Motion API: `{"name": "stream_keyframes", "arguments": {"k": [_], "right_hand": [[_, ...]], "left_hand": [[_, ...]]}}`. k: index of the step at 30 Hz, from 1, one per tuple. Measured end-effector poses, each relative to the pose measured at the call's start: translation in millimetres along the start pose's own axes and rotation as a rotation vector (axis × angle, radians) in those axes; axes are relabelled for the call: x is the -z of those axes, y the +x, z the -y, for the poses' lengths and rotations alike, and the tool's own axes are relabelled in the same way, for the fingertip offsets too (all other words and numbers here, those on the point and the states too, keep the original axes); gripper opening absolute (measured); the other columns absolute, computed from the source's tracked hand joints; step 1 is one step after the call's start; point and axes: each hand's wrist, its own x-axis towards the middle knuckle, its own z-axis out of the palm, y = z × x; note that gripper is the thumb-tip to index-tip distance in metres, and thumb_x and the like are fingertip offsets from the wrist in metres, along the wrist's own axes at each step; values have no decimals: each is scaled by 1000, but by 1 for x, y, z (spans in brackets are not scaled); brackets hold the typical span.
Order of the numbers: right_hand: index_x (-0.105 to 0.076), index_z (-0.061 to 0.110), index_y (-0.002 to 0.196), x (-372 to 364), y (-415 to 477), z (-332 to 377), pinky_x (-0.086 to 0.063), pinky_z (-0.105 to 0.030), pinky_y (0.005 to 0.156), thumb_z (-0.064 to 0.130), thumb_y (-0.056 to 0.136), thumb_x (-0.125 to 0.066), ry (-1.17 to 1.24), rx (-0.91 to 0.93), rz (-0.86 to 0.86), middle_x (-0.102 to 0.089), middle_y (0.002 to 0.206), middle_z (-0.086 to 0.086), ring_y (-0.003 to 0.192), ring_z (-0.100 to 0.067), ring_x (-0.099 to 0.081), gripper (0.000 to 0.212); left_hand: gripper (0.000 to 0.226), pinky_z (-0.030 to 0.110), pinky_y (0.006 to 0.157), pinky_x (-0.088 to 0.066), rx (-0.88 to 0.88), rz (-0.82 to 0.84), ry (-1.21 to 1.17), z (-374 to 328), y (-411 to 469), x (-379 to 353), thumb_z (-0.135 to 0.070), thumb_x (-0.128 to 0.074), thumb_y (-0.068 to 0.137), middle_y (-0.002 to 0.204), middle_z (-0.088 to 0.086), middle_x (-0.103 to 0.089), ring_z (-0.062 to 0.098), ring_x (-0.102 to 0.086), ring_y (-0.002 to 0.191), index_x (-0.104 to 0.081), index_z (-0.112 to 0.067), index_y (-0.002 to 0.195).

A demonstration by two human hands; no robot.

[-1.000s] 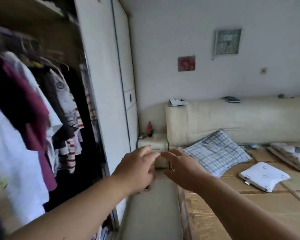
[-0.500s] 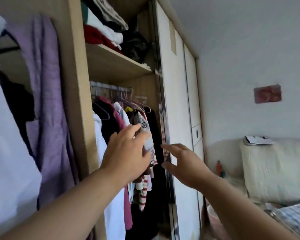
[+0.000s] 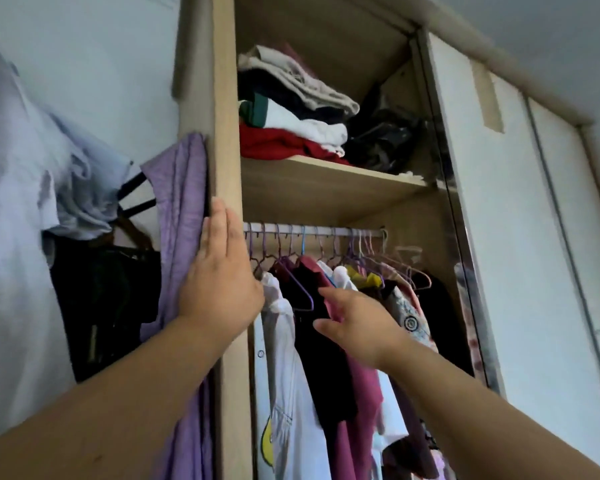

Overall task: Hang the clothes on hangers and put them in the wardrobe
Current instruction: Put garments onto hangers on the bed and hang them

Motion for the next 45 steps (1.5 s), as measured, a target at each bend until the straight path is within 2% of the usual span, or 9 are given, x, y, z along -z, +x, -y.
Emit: {"name": "stream_keyframes", "arguments": {"k": [3,7,10,15,22,31,35,39,45], "right_hand": [[-49,20,135,-19,34,-9,-41,-21,90,34,88,-60,74,40,60,-60,129,1,115,-17,-56,50],[-58,11,120,-46,72,-1,-41,-12,70,24,94,-52,184,116,65,-66,95,4,88,-11,-62,30],[-61,10,112,-70,108,16,-46,-28,77,28,95,-49,249,110,94,-67,102,-10,96,-25,-62,28],[-56,9,90,-99,151,29,-40,-25,68,31,87,-57,217,-98,154,-65,101,-15,96,-30,-61,23],[-60,-1,110,-106,176,20,-46,-31,77,8,94,-42,-10,-70,157,-61,115,-16,105,-31,-60,25],[-62,-2,109,-78,170,12,-46,-32,80,5,94,-40,67,-32,24,-60,113,-19,104,-32,-59,28],[-49,8,73,-52,154,-4,-38,-29,66,9,92,-45,129,-25,-77,-64,97,-23,94,-36,-61,20],[-43,11,64,-14,117,-39,-28,-30,60,13,91,-48,182,-43,-143,-60,81,-19,84,-37,-57,28],[-62,13,74,61,35,-104,-36,-30,57,18,91,-56,246,-68,-141,-60,67,1,66,-17,-54,18]], "left_hand": [[106,35,95,-43,66,-121,21,-7,12,-8,-19,-67,74,158,0,17,25,-26,141,7,-12,149],[97,27,73,-42,86,-218,56,-8,12,-16,-14,-60,73,159,-7,7,25,-41,127,-2,-15,151],[96,22,79,-39,71,-265,113,-5,13,-19,-14,-56,72,159,-7,6,16,-26,138,-2,-14,151],[94,19,84,-38,49,-293,156,-1,13,-21,-13,-57,71,160,-6,1,10,-22,141,-7,-14,151],[94,16,80,-32,54,-330,186,2,13,-25,-15,-59,71,159,-8,-3,10,-24,140,-10,-17,151],[95,20,72,-41,51,-308,174,2,12,-23,-18,-61,70,159,-5,-7,15,-37,134,-12,-17,151],[97,29,75,-52,59,-281,171,3,13,-21,-21,-61,70,159,-5,-5,18,-37,134,-8,-17,151],[94,35,88,-51,102,-225,215,-1,12,-20,-23,-58,73,160,0,-2,21,-32,138,-6,-14,151],[96,47,115,-14,23,-72,506,-14,8,-18,-29,-58,74,159,13,0,34,-3,145,-4,-7,150]]}}
